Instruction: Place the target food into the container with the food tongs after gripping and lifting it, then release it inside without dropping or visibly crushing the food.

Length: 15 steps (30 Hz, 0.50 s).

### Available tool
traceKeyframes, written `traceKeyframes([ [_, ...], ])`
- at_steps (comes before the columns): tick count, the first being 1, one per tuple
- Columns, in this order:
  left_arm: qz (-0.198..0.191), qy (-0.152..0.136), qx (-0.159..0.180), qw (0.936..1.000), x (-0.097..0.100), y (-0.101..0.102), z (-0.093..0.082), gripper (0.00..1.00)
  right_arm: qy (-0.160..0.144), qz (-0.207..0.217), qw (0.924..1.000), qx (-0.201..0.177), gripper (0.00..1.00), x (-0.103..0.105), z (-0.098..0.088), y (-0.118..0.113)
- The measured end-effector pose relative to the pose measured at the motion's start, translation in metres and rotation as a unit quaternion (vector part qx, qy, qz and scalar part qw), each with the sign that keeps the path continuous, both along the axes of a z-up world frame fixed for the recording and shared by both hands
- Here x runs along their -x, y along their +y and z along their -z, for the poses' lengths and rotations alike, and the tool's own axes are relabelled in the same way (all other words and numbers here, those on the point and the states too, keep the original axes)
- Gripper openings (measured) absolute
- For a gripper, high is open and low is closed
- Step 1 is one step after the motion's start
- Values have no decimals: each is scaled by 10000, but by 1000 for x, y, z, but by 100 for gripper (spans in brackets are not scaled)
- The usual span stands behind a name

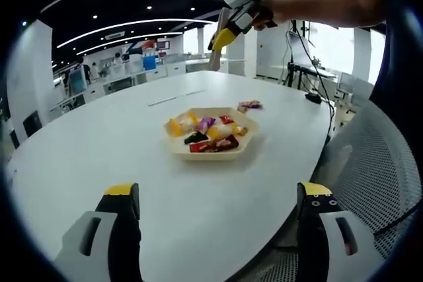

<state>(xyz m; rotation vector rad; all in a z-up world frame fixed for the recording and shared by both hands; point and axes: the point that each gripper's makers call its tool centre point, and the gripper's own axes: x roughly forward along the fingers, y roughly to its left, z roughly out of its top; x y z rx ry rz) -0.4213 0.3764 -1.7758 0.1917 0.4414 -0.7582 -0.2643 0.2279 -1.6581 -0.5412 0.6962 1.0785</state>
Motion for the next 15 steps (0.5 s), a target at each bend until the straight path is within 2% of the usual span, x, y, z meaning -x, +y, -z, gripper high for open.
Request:
traceKeyframes([
  [8,-29,8,119,9999,-1,-1,-3,99,-156,-45,9999,-55,20,-1,-2,-28],
  [15,25,63,144,9999,0,-3,0,99,-262,10,9995,-162,20,-6,-4,-61],
])
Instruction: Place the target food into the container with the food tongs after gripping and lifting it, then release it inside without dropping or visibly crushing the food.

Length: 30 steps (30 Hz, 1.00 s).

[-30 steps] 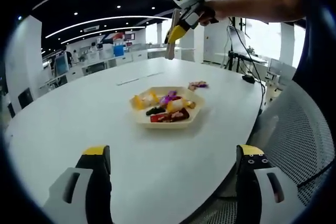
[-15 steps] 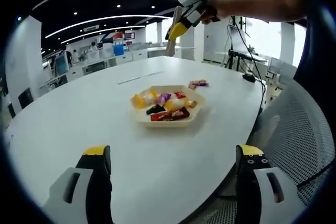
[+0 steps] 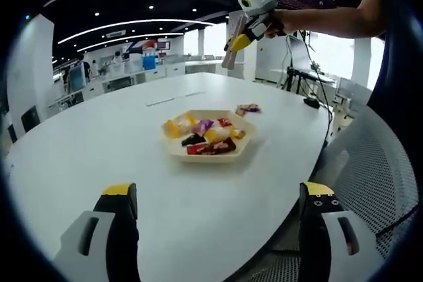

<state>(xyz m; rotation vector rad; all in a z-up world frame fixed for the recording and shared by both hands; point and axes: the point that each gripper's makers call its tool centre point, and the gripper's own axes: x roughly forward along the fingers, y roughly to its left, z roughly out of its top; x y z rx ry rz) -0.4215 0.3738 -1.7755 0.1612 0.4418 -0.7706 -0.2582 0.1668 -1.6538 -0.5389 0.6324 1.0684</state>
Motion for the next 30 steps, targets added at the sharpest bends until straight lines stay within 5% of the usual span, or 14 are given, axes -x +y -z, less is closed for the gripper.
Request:
traceKeyframes([
  [15,143,94,-116,9998,4,-3,5,99,-147,53,9999,50,21,-8,6,-51],
  [30,92,12,28,10000,3,-3,-1,99,-275,-329,9990,158,21,-5,19,-60],
])
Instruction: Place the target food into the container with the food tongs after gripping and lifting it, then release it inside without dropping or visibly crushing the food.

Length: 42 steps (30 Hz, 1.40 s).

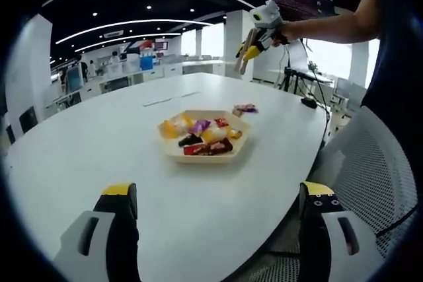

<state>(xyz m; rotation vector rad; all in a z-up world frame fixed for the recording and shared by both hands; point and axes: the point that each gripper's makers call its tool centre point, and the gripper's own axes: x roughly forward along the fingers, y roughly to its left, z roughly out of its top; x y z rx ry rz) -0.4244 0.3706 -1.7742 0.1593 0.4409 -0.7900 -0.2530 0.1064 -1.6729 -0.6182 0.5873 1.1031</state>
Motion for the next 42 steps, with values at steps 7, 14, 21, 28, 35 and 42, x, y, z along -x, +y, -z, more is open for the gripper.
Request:
traceKeyframes([
  [7,18,46,-49,10000,1,0,3,99,8,140,9999,-17,21,-7,12,-11],
  [14,7,58,-65,10000,1,-1,3,99,-75,-183,9998,-14,21,-7,21,-14],
  [21,-48,68,-71,9999,-1,1,4,99,27,-369,9993,-14,21,-8,41,-13],
  [28,20,124,-105,9999,1,0,7,99,88,-754,9971,107,21,-6,66,-10],
  [35,16,154,-93,9998,1,1,8,99,115,-1060,9936,368,21,-5,90,-6],
  [42,1,192,-121,9997,1,1,9,99,178,-1089,9930,427,21,-11,102,-4],
])
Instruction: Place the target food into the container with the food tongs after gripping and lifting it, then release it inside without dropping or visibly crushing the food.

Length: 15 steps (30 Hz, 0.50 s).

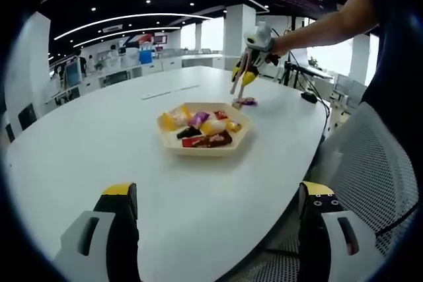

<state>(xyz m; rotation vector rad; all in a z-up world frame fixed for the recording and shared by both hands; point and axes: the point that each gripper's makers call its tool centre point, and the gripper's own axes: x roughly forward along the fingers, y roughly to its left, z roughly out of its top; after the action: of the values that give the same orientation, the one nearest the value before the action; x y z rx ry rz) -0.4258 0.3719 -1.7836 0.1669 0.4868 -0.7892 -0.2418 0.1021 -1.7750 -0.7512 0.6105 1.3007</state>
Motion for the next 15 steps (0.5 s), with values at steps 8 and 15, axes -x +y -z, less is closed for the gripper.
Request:
traceKeyframes([
  [8,25,19,-30,10000,0,0,1,99,98,-309,9990,320,21,7,21,1],
  [15,17,59,-39,10000,1,0,2,98,10,-391,9987,317,22,8,28,5],
])
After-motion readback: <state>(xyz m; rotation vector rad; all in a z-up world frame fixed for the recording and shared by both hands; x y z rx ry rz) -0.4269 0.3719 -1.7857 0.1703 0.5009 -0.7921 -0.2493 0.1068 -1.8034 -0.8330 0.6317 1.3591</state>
